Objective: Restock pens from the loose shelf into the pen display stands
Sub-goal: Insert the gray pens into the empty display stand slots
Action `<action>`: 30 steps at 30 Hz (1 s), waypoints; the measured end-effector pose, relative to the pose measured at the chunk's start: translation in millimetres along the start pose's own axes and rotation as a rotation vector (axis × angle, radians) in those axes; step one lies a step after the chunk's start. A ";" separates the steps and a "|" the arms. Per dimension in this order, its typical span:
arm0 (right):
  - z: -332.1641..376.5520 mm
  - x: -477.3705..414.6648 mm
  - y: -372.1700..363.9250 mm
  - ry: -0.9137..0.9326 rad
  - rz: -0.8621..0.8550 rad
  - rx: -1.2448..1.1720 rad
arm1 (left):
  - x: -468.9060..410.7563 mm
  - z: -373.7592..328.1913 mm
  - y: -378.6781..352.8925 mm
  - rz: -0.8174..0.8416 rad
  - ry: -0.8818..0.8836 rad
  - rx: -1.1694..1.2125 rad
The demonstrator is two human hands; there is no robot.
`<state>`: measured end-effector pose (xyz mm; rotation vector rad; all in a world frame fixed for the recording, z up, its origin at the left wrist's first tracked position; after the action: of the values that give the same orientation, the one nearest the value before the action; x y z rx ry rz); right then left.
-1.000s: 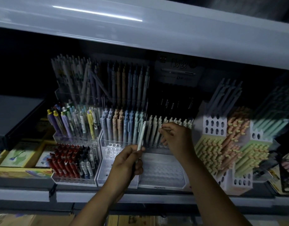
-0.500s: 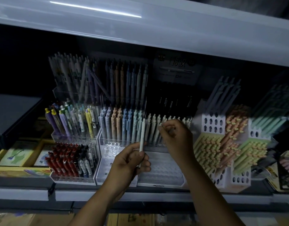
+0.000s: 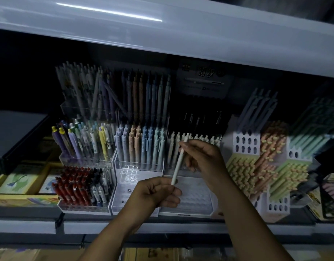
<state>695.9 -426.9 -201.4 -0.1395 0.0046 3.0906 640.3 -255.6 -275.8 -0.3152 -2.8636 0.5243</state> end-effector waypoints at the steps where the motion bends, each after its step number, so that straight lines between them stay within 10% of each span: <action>1: 1.4 -0.4 1.3 0.003 0.006 -0.007 | -0.8 0.6 -0.1 -0.007 -0.001 -0.005; 22: 8.9 -13.0 20.1 0.117 -0.160 -0.015 | -7.5 -1.5 -2.0 -0.184 -0.071 -0.025; 30: -10.4 -24.3 41.9 0.244 -0.258 0.226 | -6.3 -11.3 6.5 -0.193 -0.275 -0.401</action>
<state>719.1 -470.0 -209.5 -0.4654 0.3165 2.7710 650.2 -247.5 -268.9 -0.0235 -3.2079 -0.0524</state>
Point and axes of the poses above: each hand's wrist, its own x-axis away from the middle knuckle, its own y-axis out of the back of the hand, z = x × y, the point moved 3 cm from there along -x, towards the middle knuckle, and after that the axes turned 5 degrees about -z, right-handed, at the moved point
